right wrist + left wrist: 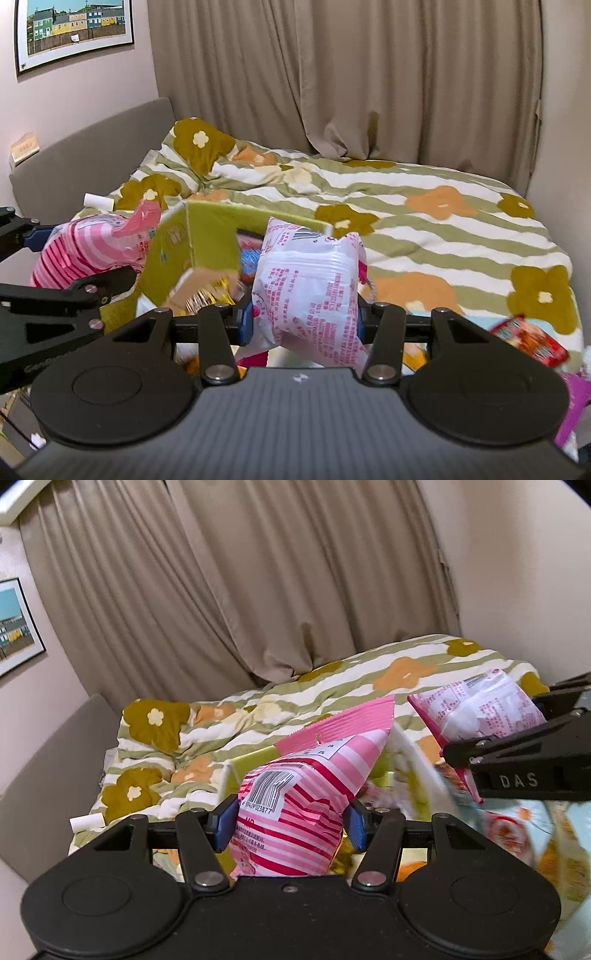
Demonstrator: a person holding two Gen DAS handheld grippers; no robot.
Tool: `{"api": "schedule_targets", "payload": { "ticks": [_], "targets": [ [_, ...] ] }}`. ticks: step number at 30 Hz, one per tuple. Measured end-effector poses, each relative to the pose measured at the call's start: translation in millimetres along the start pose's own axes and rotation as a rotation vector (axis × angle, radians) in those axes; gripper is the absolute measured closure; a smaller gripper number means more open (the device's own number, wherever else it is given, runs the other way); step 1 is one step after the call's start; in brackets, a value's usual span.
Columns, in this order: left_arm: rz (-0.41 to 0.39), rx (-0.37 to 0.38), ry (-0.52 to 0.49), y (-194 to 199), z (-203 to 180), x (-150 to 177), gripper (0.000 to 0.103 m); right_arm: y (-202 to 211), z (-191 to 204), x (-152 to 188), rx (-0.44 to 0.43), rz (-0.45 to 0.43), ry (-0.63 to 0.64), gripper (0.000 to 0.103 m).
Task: Organize snacks
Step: 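Carry both pink bags over the box and open both tools to drop them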
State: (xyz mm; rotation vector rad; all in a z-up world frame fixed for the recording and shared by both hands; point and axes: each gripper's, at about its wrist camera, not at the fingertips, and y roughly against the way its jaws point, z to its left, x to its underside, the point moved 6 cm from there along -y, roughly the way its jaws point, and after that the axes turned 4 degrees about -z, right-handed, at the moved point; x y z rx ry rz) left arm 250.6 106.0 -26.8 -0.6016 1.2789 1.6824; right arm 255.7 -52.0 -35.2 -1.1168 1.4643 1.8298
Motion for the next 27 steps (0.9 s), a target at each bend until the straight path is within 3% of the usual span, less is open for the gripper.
{"api": "schedule_targets", "payload": {
  "ticks": [7, 12, 13, 16, 27],
  "targets": [
    [0.070, 0.063, 0.030, -66.3, 37.3, 0.9, 0.040, -51.0, 34.4, -18.0, 0.028, 0.030, -0.040, 0.041],
    [0.125, 0.118, 0.056, -109.4, 43.8, 2.7, 0.039, -83.4, 44.0, -17.8, 0.061, 0.071, -0.069, 0.041],
    [0.140, 0.125, 0.068, -117.3, 44.2, 3.3, 0.037, -89.1, 45.2, -17.8, 0.065, 0.079, -0.069, 0.040],
    [0.181, 0.163, 0.111, -135.8, 46.2, 4.3, 0.013, -101.4, 44.1, -16.6, 0.082, 0.099, -0.070, 0.041],
    [0.187, 0.132, 0.164, -98.7, 56.9, 11.9, 0.002, -124.8, 29.0, -8.4, 0.027, 0.170, -0.101, 0.040]
  ]
}}
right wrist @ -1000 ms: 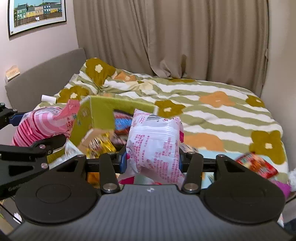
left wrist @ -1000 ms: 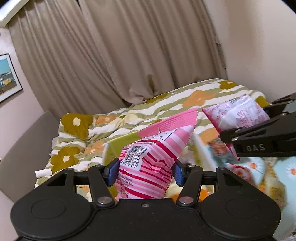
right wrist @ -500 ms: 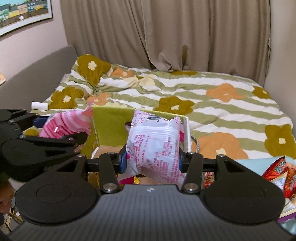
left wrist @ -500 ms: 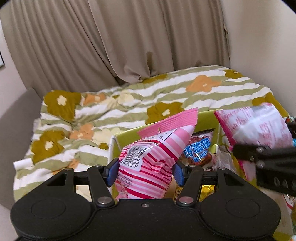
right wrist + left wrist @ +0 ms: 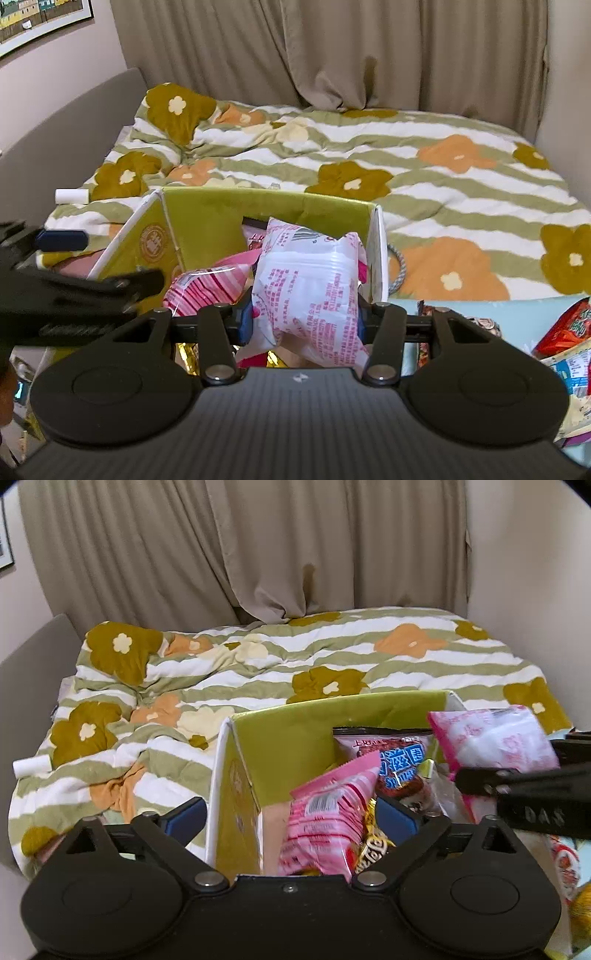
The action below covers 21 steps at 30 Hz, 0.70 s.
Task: Organize snacks
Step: 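Carry both pink bags over the box and open both tools to drop them, then move both tools back from the box toward the snack pile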
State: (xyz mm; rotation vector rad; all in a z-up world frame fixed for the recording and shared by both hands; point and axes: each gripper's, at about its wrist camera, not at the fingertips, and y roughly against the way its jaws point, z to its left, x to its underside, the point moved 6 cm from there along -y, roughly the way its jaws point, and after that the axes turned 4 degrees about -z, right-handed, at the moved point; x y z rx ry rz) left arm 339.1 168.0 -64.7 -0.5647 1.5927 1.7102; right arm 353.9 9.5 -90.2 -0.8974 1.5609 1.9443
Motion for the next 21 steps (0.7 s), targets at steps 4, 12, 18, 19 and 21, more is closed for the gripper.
{"api": "schedule_targets", "payload": {
  "ticks": [4, 12, 18, 19, 21],
  "targets": [
    [0.007, -0.038, 0.041, 11.5, 5.8, 5.6, 0.002, -0.2, -4.0, -2.6, -0.034, 0.014, 0.001, 0.040],
    [0.011, -0.077, 0.116, 24.0, 14.4, 12.6, 0.002, -12.5, -2.1, -4.4, -0.079, 0.046, 0.013, 0.036],
    [0.029, -0.076, 0.152, 26.1, 14.7, 25.9, 0.002, -4.8, -5.3, -4.1, -0.115, -0.012, -0.030, 0.000],
    [0.033, -0.074, 0.155, 26.3, 14.0, 27.7, 0.002, -2.6, -6.1, -3.6, -0.119, -0.018, -0.034, 0.000],
    [0.039, -0.067, 0.162, 27.6, 13.2, 31.5, 0.002, 1.0, -6.6, -2.5, -0.122, -0.024, -0.037, 0.000]
  ]
}}
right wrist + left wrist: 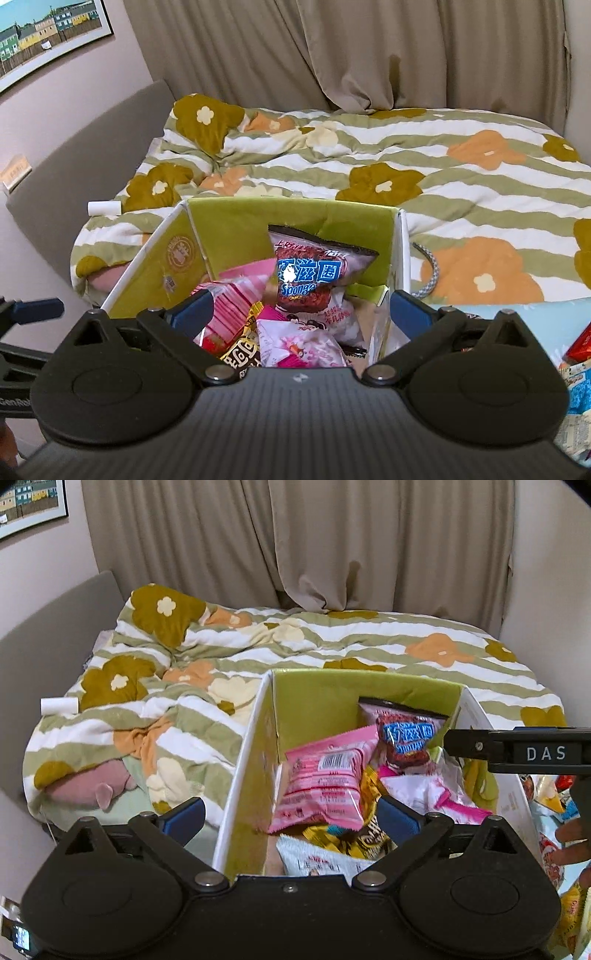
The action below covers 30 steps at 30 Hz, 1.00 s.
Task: Organize snacks
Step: 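Move both tools back from the box toward the snack pile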
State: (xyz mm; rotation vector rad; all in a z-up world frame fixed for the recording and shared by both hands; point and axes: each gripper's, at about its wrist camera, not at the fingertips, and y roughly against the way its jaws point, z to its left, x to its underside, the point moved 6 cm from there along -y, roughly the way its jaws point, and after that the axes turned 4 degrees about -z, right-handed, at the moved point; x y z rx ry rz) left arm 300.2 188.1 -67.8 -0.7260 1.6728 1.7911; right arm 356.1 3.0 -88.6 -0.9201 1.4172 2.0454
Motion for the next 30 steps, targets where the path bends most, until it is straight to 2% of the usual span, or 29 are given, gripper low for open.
{"api": "schedule_targets", "payload": {
  "ticks": [9, 19, 24, 30],
  "targets": [
    [-0.040, 0.021, 0.006, 22.1, -1.6, -0.9, 0.002, 23.8, 10.6, 4.7, 0.011, -0.023, 0.035, 0.000],
    [-0.107, 0.097, -0.039, 60.9, -20.6, -1.3, 0.002, 84.0, 16.9, 8.3, 0.077, -0.097, 0.014, 0.000],
    [-0.122, 0.193, -0.061, 76.8, -42.2, 0.4, 0.002, 130.3, 4.3, 14.0, 0.143, -0.158, -0.047, 0.000],
    [-0.136, 0.334, -0.109, 90.3, -90.0, 14.6, 0.002, 185.9, -28.1, 42.7, 0.314, -0.190, -0.096, 0.000]
  ]
}}
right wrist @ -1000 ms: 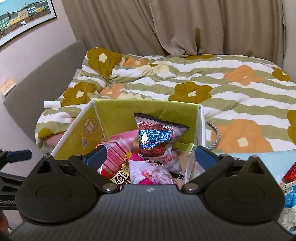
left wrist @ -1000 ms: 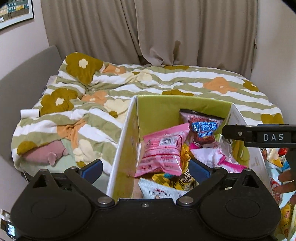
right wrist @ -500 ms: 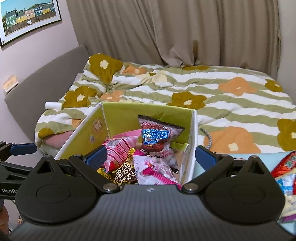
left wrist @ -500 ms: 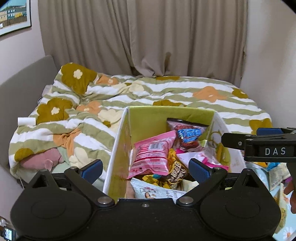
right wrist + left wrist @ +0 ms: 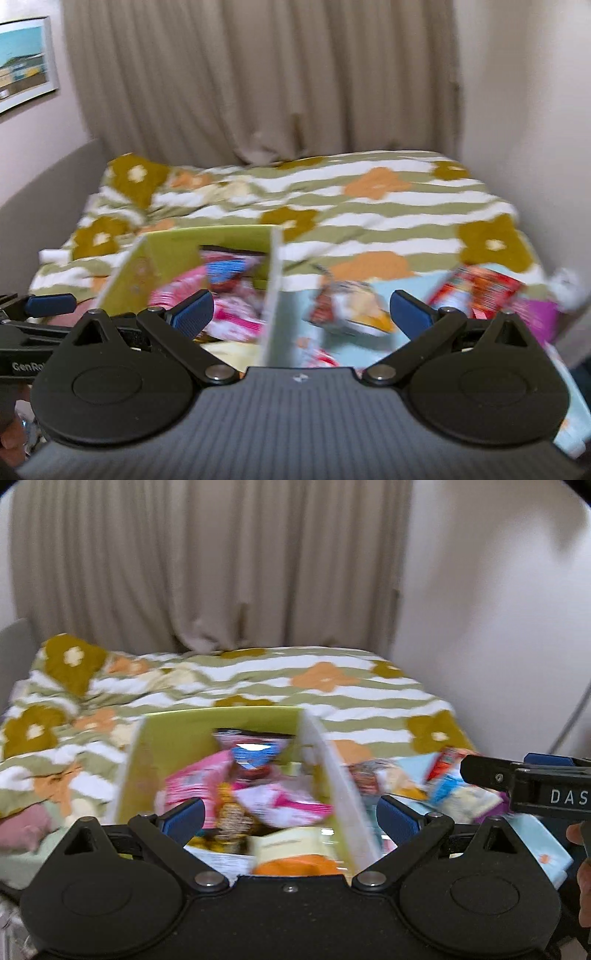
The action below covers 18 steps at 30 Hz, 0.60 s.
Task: Organize snacks
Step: 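Move both tools back from the box toward the snack pile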
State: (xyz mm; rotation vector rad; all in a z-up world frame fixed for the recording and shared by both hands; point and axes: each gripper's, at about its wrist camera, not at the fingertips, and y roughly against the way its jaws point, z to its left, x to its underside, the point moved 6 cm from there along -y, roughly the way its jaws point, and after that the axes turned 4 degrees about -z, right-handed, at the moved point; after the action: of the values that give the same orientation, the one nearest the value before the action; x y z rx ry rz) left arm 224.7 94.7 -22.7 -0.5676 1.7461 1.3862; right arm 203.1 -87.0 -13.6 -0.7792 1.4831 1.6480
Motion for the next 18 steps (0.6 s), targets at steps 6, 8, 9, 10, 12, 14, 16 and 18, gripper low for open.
{"api": "schedule_targets", "payload": {
  "ticks": [6, 8, 9, 10, 12, 14, 16, 18],
  "targets": [
    [0.014, 0.076, -0.063, -4.7, -57.3, 8.2, 0.002, 28.5, -65.5, 9.9, 0.118, -0.029, -0.082, 0.000],
    [0.023, 0.088, -0.081, -8.1, -74.9, 11.4, 0.002, 33.6, -88.7, 12.4, 0.144, -0.034, -0.105, 0.000],
    [0.030, 0.092, -0.084, -10.9, -84.7, 13.6, 0.002, 34.2, -102.4, 13.4, 0.157, -0.032, -0.117, 0.000],
    [0.036, 0.093, -0.083, -13.8, -93.1, 15.4, 0.002, 34.7, -112.5, 15.2, 0.163, -0.028, -0.125, 0.000],
    [0.058, 0.084, -0.067, -22.2, -111.1, 19.7, 0.002, 32.6, -135.7, 16.8, 0.166, -0.020, -0.142, 0.000],
    [0.083, 0.075, -0.045, -30.3, -125.4, 23.9, 0.002, 26.6, -158.9, 17.6, 0.167, 0.001, -0.149, 0.000],
    [0.110, 0.058, -0.032, -39.4, -139.0, 30.5, 0.002, 22.9, -178.9, 20.1, 0.165, 0.019, -0.149, 0.000],
    [0.139, 0.031, -0.020, -49.3, -151.4, 38.4, 0.002, 15.2, -198.4, 21.3, 0.163, 0.043, -0.143, 0.000]
  ]
}}
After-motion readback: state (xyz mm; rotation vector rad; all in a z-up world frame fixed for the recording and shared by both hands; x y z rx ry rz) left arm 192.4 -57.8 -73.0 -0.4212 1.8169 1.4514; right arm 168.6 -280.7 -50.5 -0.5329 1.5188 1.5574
